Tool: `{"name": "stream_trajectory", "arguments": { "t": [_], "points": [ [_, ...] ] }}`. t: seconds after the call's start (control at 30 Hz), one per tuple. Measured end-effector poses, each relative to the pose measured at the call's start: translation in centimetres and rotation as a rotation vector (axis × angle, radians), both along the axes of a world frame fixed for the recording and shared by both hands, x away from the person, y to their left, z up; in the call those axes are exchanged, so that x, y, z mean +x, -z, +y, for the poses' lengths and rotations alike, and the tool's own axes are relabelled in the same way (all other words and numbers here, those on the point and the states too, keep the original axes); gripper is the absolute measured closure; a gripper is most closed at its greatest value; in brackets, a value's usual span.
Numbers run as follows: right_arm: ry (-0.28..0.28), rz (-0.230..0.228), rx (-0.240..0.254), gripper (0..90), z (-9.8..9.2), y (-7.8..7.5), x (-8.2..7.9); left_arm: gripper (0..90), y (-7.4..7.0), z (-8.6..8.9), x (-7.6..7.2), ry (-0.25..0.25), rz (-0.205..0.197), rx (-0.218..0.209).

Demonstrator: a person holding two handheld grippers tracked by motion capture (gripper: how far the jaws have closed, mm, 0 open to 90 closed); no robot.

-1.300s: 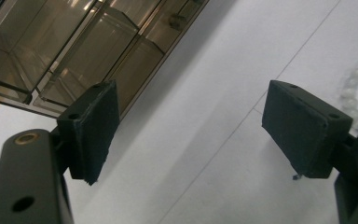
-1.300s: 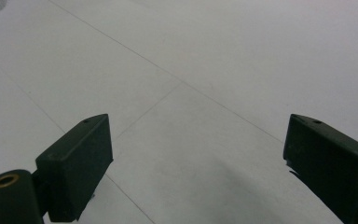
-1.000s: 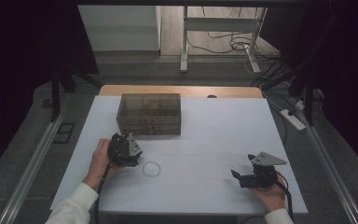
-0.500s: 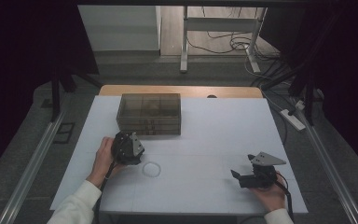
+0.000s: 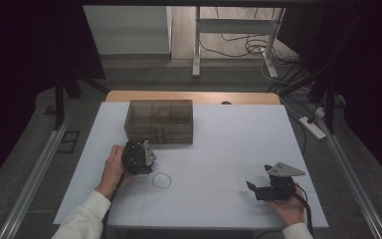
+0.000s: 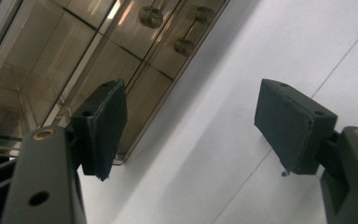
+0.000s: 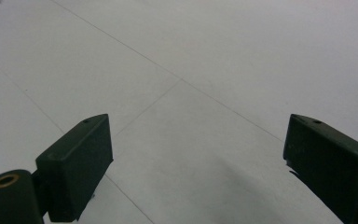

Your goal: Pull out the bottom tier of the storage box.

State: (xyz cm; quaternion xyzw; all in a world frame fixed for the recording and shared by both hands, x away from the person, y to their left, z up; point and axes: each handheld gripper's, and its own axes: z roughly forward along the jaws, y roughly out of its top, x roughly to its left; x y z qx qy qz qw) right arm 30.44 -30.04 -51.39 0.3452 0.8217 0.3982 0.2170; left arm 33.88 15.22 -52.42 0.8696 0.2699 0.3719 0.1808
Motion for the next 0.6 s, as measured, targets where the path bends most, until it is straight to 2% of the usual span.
{"name": "stream_trajectory", "arguments": {
  "t": [0.6],
  "points": [
    [0.004, 0.002, -0.006, 7.8, 0.04, 0.05, 0.02, 35.4, 0.37, -0.64, 0.62, -0.013, -0.039, 0.027]
  ]
}}
